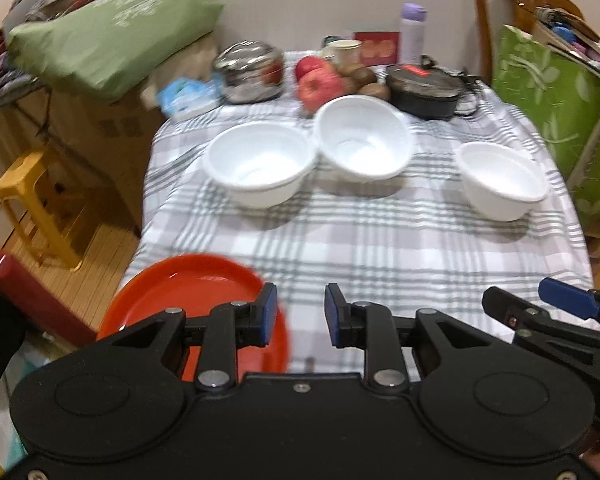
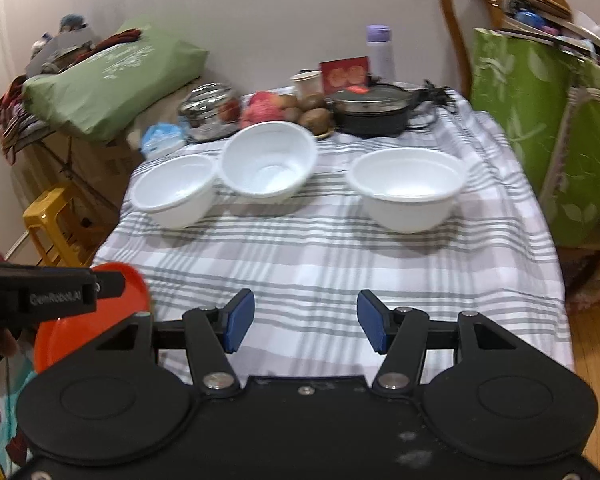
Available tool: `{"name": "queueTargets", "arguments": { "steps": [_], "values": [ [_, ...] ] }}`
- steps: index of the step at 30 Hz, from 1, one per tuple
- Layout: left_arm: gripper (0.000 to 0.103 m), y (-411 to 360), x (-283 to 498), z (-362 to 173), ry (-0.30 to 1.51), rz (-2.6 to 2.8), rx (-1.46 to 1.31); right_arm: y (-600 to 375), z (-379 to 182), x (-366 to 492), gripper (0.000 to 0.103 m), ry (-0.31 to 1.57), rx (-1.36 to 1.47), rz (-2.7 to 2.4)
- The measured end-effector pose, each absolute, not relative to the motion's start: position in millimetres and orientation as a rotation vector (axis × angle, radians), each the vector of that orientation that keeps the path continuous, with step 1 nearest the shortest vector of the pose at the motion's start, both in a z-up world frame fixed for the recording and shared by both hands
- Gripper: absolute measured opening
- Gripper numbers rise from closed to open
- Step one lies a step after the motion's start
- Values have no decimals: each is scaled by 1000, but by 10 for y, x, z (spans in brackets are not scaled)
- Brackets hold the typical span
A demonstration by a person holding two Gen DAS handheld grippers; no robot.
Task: Organize plates and bowls
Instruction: 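Open the left gripper and pull it back from the plate stack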
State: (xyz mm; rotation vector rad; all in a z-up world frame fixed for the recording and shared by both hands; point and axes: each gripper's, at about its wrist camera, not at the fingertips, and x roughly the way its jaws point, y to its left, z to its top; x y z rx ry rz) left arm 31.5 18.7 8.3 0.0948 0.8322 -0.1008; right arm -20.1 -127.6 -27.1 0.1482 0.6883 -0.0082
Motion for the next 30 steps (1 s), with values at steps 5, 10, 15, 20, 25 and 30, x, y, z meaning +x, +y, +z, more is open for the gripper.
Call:
{"name": "queueTargets", "arguments": {
  "steps": [5,10,15,20,25,30],
  "values": [
    [35,-92,407,168,841,-174,80,-1620,-211,-230,60,670,166,-38],
    [35,-371,494,195,845,-211,97,-1886,-173,-126,60,684,188,-53],
    [34,-626,566,207,808,-229,150,-2090,-158,-1,60,714,190,-43],
    [34,-776,723,227,803,-254,147,-2193,-80,127,60,697,111,-80],
    [34,-870,938,239,812,-258,130,-2410,44,396,60,691,123,-108],
    [34,-965,1213,213,847,-253,120,-2546,144,695,60,668,106,-120]
  ]
}}
